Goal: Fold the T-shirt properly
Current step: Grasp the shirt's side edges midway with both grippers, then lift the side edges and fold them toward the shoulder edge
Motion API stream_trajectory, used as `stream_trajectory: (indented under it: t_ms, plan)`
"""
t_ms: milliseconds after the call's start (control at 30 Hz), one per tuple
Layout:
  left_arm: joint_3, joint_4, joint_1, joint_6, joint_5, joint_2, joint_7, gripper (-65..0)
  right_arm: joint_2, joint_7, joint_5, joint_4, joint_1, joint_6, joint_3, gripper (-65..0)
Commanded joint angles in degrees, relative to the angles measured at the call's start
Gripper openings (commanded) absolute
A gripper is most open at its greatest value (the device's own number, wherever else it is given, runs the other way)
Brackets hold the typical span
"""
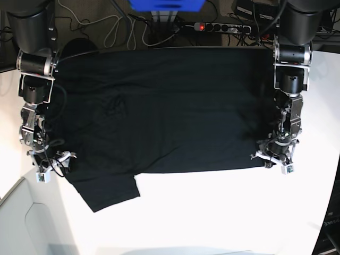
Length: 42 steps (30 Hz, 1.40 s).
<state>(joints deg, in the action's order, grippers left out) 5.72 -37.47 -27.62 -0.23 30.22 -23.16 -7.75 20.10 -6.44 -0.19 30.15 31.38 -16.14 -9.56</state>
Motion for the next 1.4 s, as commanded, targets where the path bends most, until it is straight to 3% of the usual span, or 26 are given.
stream_trajectory:
  t_ms: [0,67,533,633,800,1033,1367]
  plan:
    - [0.0,-0.2,-0.7,-0.2,0.2,-0.3,-2.1,-58.1,0.9,1.3,0.5,0.9,1.8,0.8,-0.2,-24.4]
    - [0.0,-0.2,-0.7,-0.2,0.2,-0.3,-2.1,-64.9,0.9,1.3,0.5,0.9,1.8,0.8,-0.2,-24.4]
    - [-0.1,-0.2,-0.5,-0.2,0.2,-0.3,-2.1,-65.0,-0.4,1.2,0.4,0.6,0.7,0.8,-0.2,-25.7]
    - [-0.1,-0.3,-0.1,-0.2,0.2,-0.3,-2.1,-65.0,-0.4,1.0,0.4,0.6,0.2,0.5,-0.1,-35.9]
    - [-0.2,-0.3,-0.1,-0.1,0.2,-0.3,-2.2,-65.0,-0.3,0.9,0.4,0.7,0.3,0.7,-0.1,-65.0]
    - [-0.4,-1.0,-0.1,0.0,0.7,-0.4,-2.5,-65.0,0.2,1.1,0.7,2.2,0.6,0.6,-0.4,-64.9]
    - [-0.9,-16.6,6.7,0.3,0.8,-1.8,-4.9,-65.0,1.0,0.8,0.8,20.4,-7.9,0.5,-1.0,-64.9]
